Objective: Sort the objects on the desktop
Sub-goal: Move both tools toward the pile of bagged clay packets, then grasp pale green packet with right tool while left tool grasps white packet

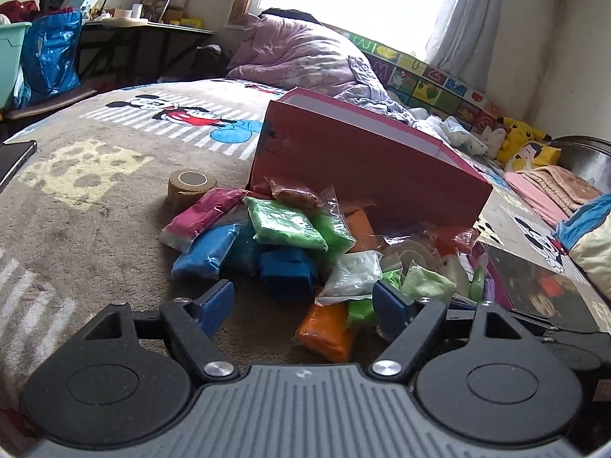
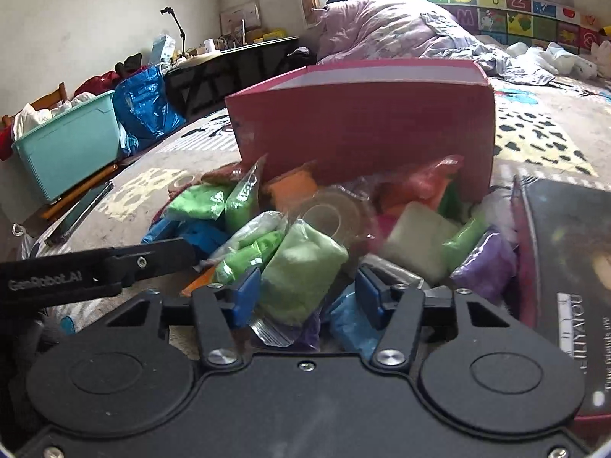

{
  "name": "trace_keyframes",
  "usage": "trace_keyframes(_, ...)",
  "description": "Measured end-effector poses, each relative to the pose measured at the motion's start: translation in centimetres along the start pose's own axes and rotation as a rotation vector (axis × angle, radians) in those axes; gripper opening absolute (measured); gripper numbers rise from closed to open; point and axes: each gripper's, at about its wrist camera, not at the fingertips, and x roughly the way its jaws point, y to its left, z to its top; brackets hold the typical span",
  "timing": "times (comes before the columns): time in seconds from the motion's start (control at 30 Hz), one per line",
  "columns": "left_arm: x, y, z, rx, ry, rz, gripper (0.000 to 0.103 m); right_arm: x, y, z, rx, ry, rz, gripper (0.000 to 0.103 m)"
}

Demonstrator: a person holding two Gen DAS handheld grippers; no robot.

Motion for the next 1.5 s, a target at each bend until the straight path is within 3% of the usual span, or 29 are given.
trace_keyframes(0.1,0.1,-0.2,0.0,0.009,-0.002,0.002,0.080,-0.2,0.2,-0.3,-0.035,-0.012,0.013,0.034)
trace_keyframes(0.27,0.0,-0.5,-0.2,0.033,-0.009,-0.001,0.080,-1.1,0.1,-0.5,-0.059,-0.040,0.003,0.027)
trace_keyframes(0.3,0.0,-0.6,-0.2,0.036,-0.010,-0.002,0.080,-1.4,0.0,-0.4,-0.060,-0.045,0.004,0.017)
trace_keyframes(0.33,0.0,-0.6,-0.2,0.038,-0.010,-0.003,0.080,-1.7,-0.1,-0.3,-0.062,-0.049,0.006,0.015)
trace_keyframes(0.6,0.1,-1.2,-0.4,0.064,-0.013,-0.036,0.080,-4.4,-1.0,-0.3,-0.150,-0.059,-0.069,0.015)
trace_keyframes(0.73,0.4,-1.6,-0.4,0.085,-0.019,-0.072,0.080,-4.3,-1.8,-0.4,-0.098,-0.043,-0.043,0.015)
trace_keyframes(0.9,1.1,-0.9,0.1,0.023,-0.016,-0.118,0.080,-4.0,-1.7,-0.6,-0.089,-0.040,-0.019,0.015)
trace_keyframes(1.07,2.4,-0.5,0.6,-0.025,0.024,-0.152,0.059,-3.8,-1.8,-0.7,-0.075,-0.040,0.000,0.015)
trace_keyframes(1.33,5.3,-0.5,1.0,-0.069,0.056,-0.178,0.058,-3.9,-2.3,-0.5,-0.055,-0.044,0.020,0.015)
trace_keyframes(1.5,5.9,0.3,0.9,-0.106,0.066,-0.206,0.048,-4.0,-2.7,-0.5,-0.032,-0.042,0.028,0.015)
